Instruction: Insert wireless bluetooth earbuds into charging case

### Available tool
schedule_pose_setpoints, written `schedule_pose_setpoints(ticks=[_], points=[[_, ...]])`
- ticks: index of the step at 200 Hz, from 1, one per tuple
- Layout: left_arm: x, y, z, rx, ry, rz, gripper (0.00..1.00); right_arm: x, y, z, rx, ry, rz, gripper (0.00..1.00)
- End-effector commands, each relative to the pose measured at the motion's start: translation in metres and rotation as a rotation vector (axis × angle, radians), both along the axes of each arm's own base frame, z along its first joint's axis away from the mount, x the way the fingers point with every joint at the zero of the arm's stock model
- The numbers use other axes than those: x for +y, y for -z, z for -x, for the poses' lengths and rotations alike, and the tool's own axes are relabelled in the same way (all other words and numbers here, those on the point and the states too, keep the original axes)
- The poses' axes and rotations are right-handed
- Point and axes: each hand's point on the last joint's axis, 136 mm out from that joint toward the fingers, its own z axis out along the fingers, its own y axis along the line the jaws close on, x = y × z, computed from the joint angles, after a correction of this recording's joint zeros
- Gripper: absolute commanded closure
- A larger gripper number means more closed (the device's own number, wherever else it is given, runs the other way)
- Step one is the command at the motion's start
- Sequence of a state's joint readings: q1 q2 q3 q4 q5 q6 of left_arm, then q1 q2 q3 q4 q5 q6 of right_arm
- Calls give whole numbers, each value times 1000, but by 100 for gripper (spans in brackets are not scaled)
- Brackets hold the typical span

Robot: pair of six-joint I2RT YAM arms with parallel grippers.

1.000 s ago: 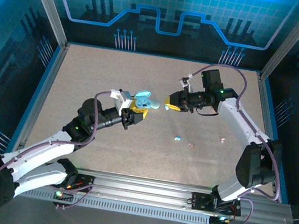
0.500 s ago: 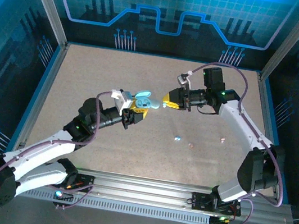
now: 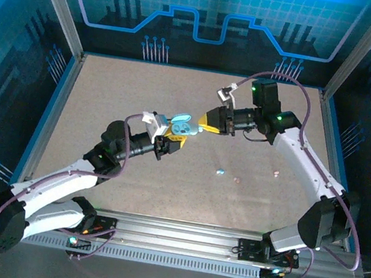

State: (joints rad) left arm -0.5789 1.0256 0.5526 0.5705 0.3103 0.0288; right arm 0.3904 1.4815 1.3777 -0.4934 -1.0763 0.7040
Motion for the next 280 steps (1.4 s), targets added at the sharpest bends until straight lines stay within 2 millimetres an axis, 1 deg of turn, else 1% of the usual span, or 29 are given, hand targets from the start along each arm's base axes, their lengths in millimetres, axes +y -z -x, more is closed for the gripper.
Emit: schedule_pose_setpoints(ticks=[1, 54, 107, 168, 194, 225, 257, 280], points=[[-6, -13, 7, -66, 46, 22, 66, 6, -16, 10, -85, -9, 9, 78], [-10, -19, 12, -85, 88, 34, 66, 21, -9, 10, -118, -17, 50, 79], [-14, -22, 17, -81, 124, 40, 66, 23, -13, 6, -151, 2, 61, 79], [-13, -30, 17, -82, 122, 69, 66, 30, -2, 9, -142, -15, 100, 78], [-12, -32, 18, -80, 117, 78, 66, 29, 6, 6, -152, 2, 135, 78], [-12, -34, 19, -78, 126, 87, 66, 30, 9, 5, -174, 7, 156, 78], [-12, -34, 19, -77, 127, 92, 66, 31, 11, 5, -198, 11, 185, 75], [-12, -36, 20, -80, 131, 96, 66, 30, 13, 4, -227, 26, 217, 71]])
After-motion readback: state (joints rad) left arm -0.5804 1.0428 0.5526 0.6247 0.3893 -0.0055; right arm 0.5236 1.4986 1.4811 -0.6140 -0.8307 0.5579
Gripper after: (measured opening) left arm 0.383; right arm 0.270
